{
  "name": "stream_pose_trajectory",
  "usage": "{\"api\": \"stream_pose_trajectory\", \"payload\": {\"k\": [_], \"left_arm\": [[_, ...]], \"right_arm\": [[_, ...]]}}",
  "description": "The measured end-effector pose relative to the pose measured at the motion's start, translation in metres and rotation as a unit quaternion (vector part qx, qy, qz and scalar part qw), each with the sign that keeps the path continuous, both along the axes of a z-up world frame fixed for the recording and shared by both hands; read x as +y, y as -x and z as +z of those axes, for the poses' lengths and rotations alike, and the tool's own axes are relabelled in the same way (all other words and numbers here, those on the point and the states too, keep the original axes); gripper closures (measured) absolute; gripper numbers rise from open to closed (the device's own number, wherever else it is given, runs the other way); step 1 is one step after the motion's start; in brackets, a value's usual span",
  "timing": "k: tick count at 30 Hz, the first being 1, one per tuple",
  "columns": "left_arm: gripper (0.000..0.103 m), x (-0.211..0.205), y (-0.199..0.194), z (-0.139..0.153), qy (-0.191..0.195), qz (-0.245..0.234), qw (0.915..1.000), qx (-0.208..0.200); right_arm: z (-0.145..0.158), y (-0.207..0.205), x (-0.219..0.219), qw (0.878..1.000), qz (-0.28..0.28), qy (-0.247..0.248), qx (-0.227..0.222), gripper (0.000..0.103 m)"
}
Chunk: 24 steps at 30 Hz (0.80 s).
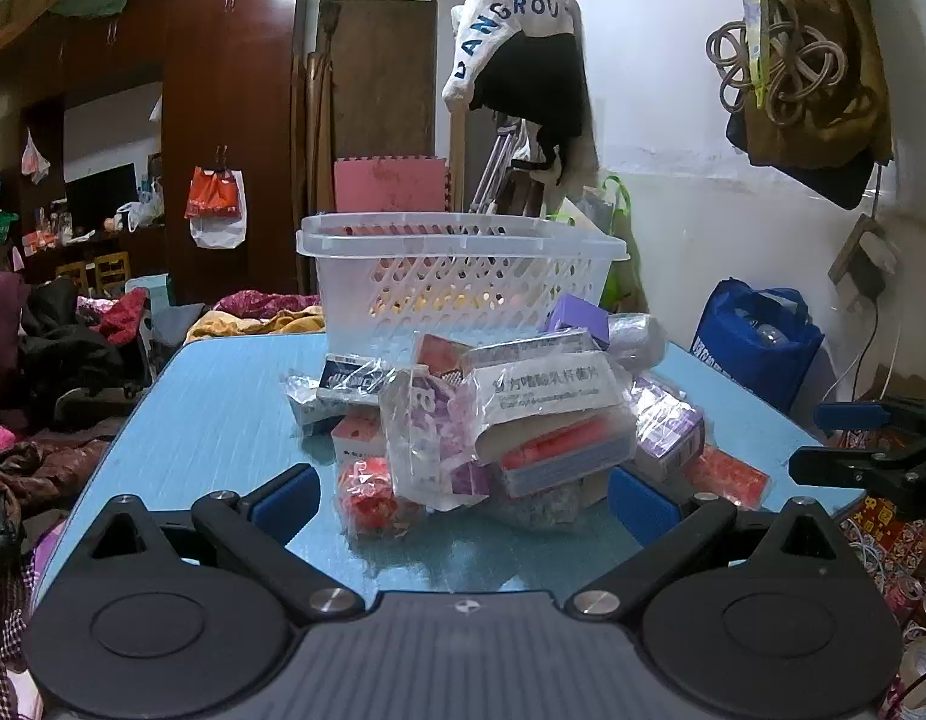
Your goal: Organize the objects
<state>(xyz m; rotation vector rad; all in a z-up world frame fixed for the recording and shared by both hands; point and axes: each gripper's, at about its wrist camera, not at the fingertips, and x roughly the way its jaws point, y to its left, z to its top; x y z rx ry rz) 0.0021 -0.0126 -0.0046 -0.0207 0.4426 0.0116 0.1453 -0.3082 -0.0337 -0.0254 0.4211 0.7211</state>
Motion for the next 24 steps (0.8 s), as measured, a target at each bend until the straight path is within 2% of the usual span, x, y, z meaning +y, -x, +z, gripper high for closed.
{"api": "stream_pose_trajectory", "payload": {"k": [24], "left_arm": [[0.0,-0.0033,-0.0029,-0.0003,0.005,-0.004,1.0,0.004]], "right_arm": [[-0.001,-0.0008,0.0005,1.0,0.0,0.001,0.0,0.0]]}}
